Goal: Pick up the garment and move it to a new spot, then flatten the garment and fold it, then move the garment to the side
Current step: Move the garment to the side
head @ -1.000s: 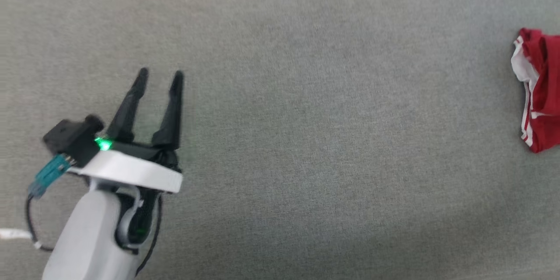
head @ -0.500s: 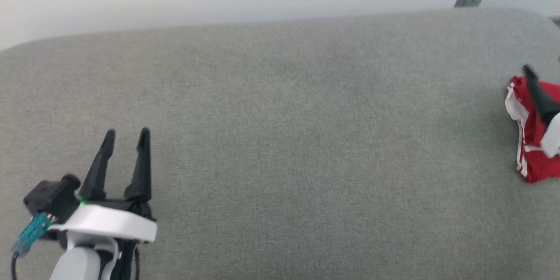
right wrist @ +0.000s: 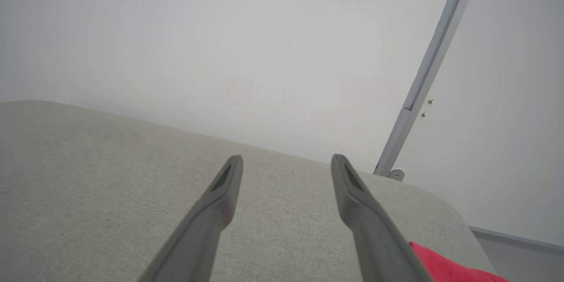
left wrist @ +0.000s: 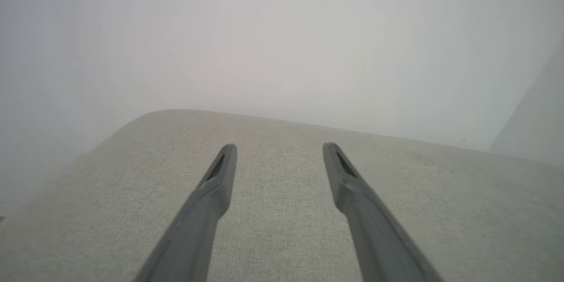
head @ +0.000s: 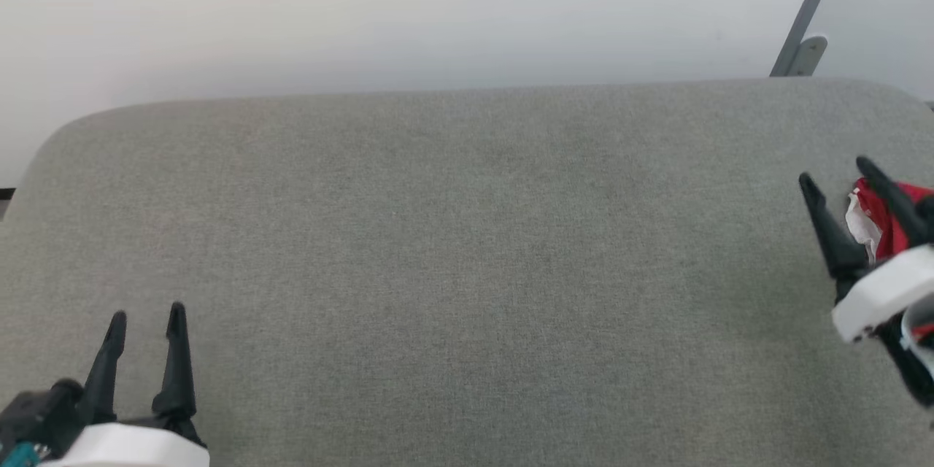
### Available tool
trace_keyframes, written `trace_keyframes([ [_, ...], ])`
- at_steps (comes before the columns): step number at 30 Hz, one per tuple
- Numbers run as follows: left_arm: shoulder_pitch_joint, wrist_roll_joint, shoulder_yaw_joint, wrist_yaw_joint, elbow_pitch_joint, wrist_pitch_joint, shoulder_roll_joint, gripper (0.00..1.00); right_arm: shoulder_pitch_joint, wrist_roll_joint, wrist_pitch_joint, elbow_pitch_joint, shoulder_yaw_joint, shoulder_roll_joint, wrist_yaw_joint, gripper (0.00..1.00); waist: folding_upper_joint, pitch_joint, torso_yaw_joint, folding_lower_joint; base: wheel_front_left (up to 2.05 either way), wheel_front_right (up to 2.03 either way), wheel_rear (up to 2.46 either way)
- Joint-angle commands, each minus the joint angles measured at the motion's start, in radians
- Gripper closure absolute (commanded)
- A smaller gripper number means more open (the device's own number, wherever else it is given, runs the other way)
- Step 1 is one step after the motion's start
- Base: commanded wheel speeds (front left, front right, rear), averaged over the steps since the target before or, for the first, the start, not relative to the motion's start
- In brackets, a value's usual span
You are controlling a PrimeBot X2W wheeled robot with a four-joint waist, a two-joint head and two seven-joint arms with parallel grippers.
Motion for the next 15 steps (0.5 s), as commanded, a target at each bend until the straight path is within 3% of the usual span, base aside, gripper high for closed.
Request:
trace_keyframes([
  [1,0.025,0.015,0.010,-0.003,-0.007,-0.005,-0.013,0.00,0.051,-0.033,-0.004,-0.033,-0.036,0.020,-0.005,0.00,0.0000,-0.013,0.005,0.0000,0.00,0.00,0.00],
  [15,0.126,0.034,0.026,-0.003,-0.048,-0.005,-0.018,0.00,0.322,-0.160,-0.004,-0.246,-0.228,0.152,-0.003,0.00,0.0000,-0.048,0.006,0.0000,0.00,0.00,0.00],
])
